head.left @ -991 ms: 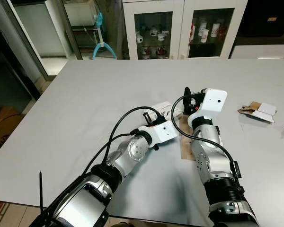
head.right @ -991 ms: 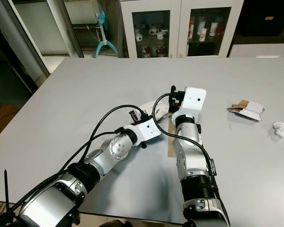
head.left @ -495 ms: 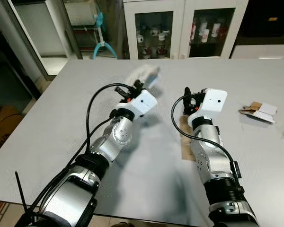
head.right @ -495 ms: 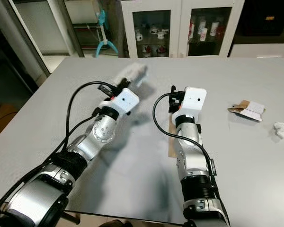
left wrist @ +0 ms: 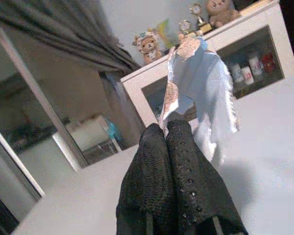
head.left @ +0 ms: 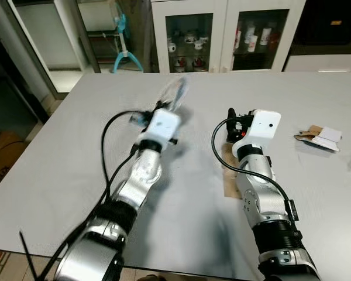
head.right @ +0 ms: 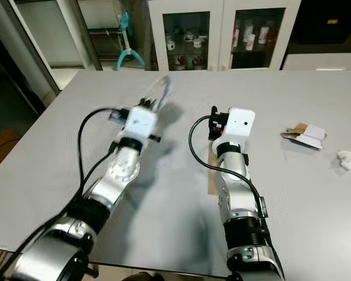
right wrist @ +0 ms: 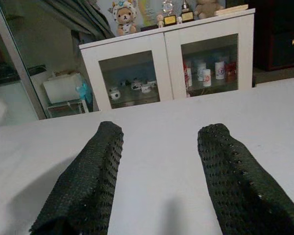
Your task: Picking trash to rubbish bin
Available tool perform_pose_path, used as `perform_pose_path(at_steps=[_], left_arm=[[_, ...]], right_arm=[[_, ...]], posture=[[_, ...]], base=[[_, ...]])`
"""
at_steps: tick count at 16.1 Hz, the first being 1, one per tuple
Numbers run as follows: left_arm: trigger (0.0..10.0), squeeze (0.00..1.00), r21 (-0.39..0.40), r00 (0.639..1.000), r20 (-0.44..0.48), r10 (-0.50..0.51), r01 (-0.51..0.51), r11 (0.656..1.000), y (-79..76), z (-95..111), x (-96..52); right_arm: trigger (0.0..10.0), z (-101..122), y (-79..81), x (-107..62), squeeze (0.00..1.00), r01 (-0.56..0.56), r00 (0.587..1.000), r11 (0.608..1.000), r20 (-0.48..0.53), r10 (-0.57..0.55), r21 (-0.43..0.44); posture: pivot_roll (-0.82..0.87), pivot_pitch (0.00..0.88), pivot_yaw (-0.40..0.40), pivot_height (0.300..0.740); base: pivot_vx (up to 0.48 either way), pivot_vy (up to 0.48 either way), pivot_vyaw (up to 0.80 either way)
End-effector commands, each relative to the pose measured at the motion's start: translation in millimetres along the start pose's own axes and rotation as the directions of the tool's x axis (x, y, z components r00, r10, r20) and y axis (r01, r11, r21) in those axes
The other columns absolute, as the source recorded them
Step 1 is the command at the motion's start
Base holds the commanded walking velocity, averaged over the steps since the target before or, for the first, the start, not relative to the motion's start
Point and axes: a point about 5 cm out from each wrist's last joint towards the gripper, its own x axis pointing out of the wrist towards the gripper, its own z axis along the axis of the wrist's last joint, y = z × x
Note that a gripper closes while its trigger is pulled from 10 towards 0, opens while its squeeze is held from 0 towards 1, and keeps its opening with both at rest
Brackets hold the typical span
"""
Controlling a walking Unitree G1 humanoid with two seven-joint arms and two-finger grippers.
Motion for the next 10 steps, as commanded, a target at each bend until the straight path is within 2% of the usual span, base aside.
perform_pose_path(at_steps=[1,3,10], left_arm=[[10.0,0.00,-0.037,0.999,0.036,0.016,-0.015,0.999,6.2,6.4,1.9],[10.0,0.00,-0.061,0.999,0.041,0.034,-0.032,0.998,7.2,6.7,-1.0],[10.0,0.00,-0.081,0.998,0.029,0.050,-0.048,0.996,14.2,5.8,-0.3]], right_arm=[[10.0,4.4,4.1,2.2,0.00,-0.014,1.000,1.000,0.014,0.014,0.015],[10.0,3.5,5.6,1.8,0.00,-0.019,1.000,1.000,0.011,0.019,0.015],[10.0,3.0,6.9,1.8,0.00,-0.028,1.000,0.999,0.012,0.028,0.015]], posture=[[0.03,0.000,0.105,0.740],[0.03,0.000,0.104,0.740],[0.03,0.000,0.105,0.740]], base=[[0.000,0.000,0.00],[0.000,0.000,0.00],[0.000,-0.474,0.00]])
